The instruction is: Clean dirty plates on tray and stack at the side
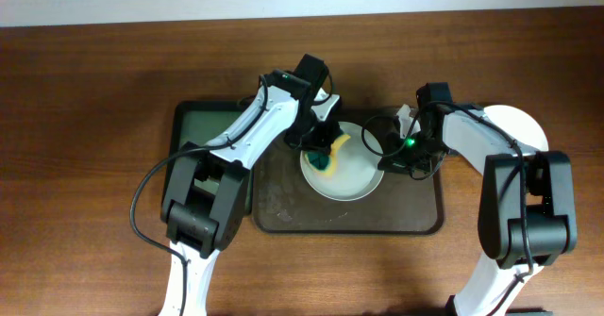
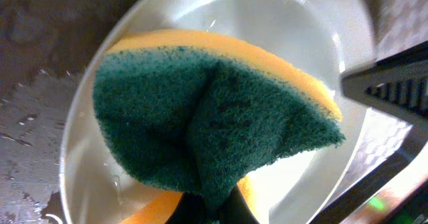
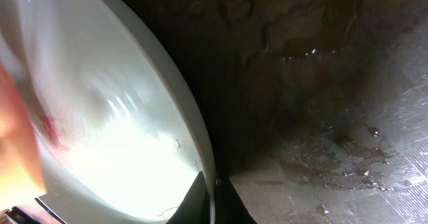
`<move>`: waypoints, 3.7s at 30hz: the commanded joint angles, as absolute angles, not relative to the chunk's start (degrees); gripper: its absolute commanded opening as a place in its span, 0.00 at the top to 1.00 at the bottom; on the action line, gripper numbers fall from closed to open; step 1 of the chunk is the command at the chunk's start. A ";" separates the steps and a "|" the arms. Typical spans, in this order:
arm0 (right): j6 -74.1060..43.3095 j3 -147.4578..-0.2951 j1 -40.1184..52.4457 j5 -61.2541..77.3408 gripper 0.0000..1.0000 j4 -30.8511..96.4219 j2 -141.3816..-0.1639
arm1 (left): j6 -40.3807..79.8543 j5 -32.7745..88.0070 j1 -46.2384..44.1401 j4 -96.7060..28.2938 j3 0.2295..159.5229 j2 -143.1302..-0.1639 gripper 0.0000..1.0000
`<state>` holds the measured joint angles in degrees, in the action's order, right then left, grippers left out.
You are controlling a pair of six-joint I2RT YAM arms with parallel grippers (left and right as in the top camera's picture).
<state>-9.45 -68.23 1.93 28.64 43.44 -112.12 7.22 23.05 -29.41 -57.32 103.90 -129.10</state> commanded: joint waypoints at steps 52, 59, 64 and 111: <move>-9.54 -67.70 2.28 29.56 0.51 43.70 -111.11 | 18.24 39.29 -23.35 -69.73 115.15 -126.45 1.00; -9.54 -67.72 2.28 29.56 0.59 43.75 -111.11 | 21.41 42.68 -24.23 -71.16 112.44 -126.61 1.00; -9.54 -67.70 2.28 29.56 0.71 43.72 -111.11 | 21.45 42.70 -25.06 -71.02 106.72 -126.63 1.00; -9.74 -67.72 2.28 29.58 0.51 43.92 -111.11 | 24.36 49.63 -19.90 -68.27 115.57 -129.62 1.00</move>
